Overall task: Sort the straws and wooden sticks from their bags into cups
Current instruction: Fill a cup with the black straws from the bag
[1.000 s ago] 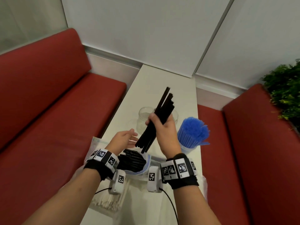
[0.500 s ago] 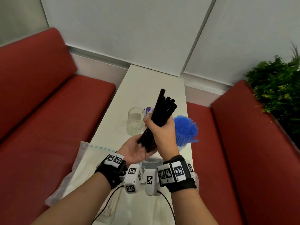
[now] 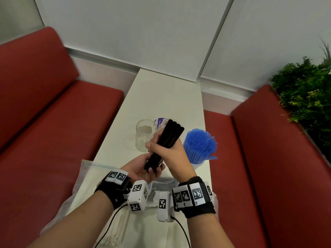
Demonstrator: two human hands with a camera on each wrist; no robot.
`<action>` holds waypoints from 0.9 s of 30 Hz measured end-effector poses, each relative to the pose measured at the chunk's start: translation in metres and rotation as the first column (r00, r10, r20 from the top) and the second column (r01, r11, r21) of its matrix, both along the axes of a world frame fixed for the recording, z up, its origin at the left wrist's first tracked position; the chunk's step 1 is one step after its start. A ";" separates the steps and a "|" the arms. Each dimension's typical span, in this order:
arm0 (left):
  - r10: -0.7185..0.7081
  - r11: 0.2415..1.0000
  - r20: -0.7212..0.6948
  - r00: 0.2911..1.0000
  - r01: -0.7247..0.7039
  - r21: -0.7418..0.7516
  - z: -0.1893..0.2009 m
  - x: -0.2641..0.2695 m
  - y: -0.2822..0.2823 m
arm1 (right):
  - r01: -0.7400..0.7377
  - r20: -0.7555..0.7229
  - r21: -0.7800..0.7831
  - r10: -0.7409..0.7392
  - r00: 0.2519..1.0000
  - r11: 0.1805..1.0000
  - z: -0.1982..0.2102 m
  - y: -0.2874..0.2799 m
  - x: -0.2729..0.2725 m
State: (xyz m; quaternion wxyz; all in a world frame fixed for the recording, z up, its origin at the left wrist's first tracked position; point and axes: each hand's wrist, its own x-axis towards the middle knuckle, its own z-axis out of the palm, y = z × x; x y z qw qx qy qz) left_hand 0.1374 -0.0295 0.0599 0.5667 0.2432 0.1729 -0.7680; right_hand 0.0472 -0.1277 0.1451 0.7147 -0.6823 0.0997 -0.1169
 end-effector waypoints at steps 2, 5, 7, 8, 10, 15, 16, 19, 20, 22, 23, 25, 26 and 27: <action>0.026 0.998 0.100 0.995 -0.031 0.051 -0.005 0.003 -0.003 | -0.024 -0.034 -0.001 0.024 0.999 1.000 -0.002 -0.001 0.006; 0.044 0.994 0.182 0.982 -0.061 0.090 -0.009 0.013 -0.003 | -0.100 -0.037 -0.048 0.098 0.994 0.994 0.004 -0.007 0.017; 0.046 0.991 0.166 0.985 -0.066 0.118 -0.008 0.020 -0.004 | -0.088 -0.007 -0.066 0.088 0.996 0.994 0.009 -0.012 0.029; 0.075 0.987 0.181 0.981 -0.098 0.126 -0.006 0.024 -0.005 | -0.066 0.009 -0.071 0.066 0.998 0.995 0.013 -0.015 0.037; 0.209 0.958 0.294 0.933 -0.256 0.130 -0.005 0.034 -0.010 | 0.027 0.057 -0.074 -0.022 0.998 0.997 0.021 -0.022 0.054; 0.261 0.871 0.685 0.680 -0.472 0.137 -0.018 0.063 0.008 | 0.446 0.245 -0.017 -0.428 0.870 0.895 0.037 -0.066 0.093; 0.232 0.867 0.725 0.649 -0.476 0.149 -0.023 0.068 0.016 | 0.494 0.255 0.001 -0.478 0.840 0.869 0.034 -0.075 0.100; 0.103 0.863 0.795 0.598 -0.451 0.226 -0.039 0.076 0.034 | 0.557 0.232 -0.027 -0.537 0.811 0.830 0.006 -0.090 0.118; 0.050 0.862 0.813 0.580 -0.436 0.258 -0.044 0.076 0.038 | 0.563 0.211 -0.045 -0.543 0.813 0.825 -0.006 -0.092 0.123; -0.044 0.865 0.839 0.542 -0.400 0.304 -0.053 0.074 0.047 | 0.567 0.139 -0.080 -0.554 0.821 0.820 -0.032 -0.095 0.131; -0.088 0.866 0.850 0.520 -0.381 0.322 -0.057 0.072 0.050 | 0.565 0.096 -0.088 -0.557 0.825 0.821 -0.044 -0.096 0.133; -0.187 0.864 0.868 0.459 -0.343 0.368 -0.064 0.067 0.055 | 0.565 0.026 -0.099 -0.566 0.824 0.819 -0.067 -0.097 0.137; -0.248 0.858 0.873 0.420 -0.322 0.399 -0.068 0.065 0.058 | 0.572 0.006 -0.108 -0.575 0.818 0.813 -0.076 -0.097 0.137; -0.322 0.846 0.870 0.373 -0.300 0.441 -0.070 0.062 0.061 | 0.580 -0.004 -0.118 -0.585 0.811 0.806 -0.084 -0.096 0.137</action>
